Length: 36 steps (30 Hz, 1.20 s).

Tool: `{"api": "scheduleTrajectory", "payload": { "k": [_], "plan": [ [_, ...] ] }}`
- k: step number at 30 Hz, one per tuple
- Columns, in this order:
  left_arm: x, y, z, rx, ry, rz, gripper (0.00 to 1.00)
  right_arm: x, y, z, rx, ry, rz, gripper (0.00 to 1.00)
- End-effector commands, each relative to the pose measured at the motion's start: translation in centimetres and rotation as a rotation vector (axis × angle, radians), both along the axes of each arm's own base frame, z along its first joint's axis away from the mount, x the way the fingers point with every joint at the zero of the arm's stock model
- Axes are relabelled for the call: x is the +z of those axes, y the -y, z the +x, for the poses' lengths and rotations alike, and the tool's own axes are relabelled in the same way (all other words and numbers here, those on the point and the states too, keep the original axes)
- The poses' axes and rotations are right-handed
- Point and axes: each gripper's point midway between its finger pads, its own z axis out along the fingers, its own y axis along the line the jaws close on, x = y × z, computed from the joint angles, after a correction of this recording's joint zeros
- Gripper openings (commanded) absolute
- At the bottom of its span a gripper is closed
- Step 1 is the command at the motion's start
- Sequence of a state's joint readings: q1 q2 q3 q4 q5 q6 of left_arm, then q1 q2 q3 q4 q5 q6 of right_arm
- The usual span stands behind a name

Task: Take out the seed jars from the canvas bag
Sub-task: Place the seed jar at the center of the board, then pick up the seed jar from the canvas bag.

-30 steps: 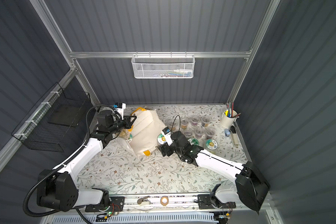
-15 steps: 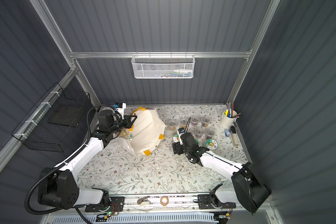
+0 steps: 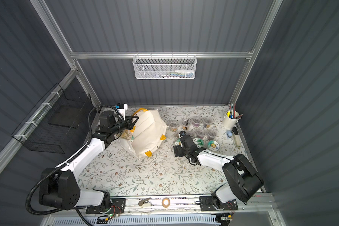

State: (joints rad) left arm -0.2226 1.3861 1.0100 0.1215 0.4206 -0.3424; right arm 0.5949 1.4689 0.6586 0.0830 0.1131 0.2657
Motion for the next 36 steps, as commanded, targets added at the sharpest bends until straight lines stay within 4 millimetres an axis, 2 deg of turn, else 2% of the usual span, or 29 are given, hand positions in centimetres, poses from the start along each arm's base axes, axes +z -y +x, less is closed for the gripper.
{"api": "scheduleTrajectory", "payload": {
  "k": [1,6,9,20,27,31,36],
  "plan": [
    [1.9,0.1,0.6,-0.006,0.047,-0.024,0.0,1.0,0.0,1.0,-0.024,0.035,0.012,0.99],
    [1.9,0.1,0.6,-0.006,0.047,-0.022,0.0,2.3,-0.4,0.7,-0.013,0.053,0.052,0.99],
    [2.0,0.1,0.6,-0.006,0.047,-0.021,0.0,3.9,-1.1,0.4,0.015,0.08,0.117,0.99],
    [2.9,0.1,0.5,-0.014,0.057,-0.003,0.0,12.1,-3.7,-1.3,0.157,0.193,0.328,0.99],
    [2.3,0.2,0.8,-0.016,0.047,-0.011,0.0,14.7,-5.6,-1.7,0.236,0.204,0.397,0.99],
    [2.1,0.3,0.8,-0.016,0.047,-0.015,0.0,15.2,-7.7,-1.8,0.3,0.199,0.413,0.99],
    [1.7,0.3,0.8,-0.02,0.037,-0.02,0.0,15.6,-12.1,-1.7,0.41,0.169,0.439,0.99]
  ]
}}
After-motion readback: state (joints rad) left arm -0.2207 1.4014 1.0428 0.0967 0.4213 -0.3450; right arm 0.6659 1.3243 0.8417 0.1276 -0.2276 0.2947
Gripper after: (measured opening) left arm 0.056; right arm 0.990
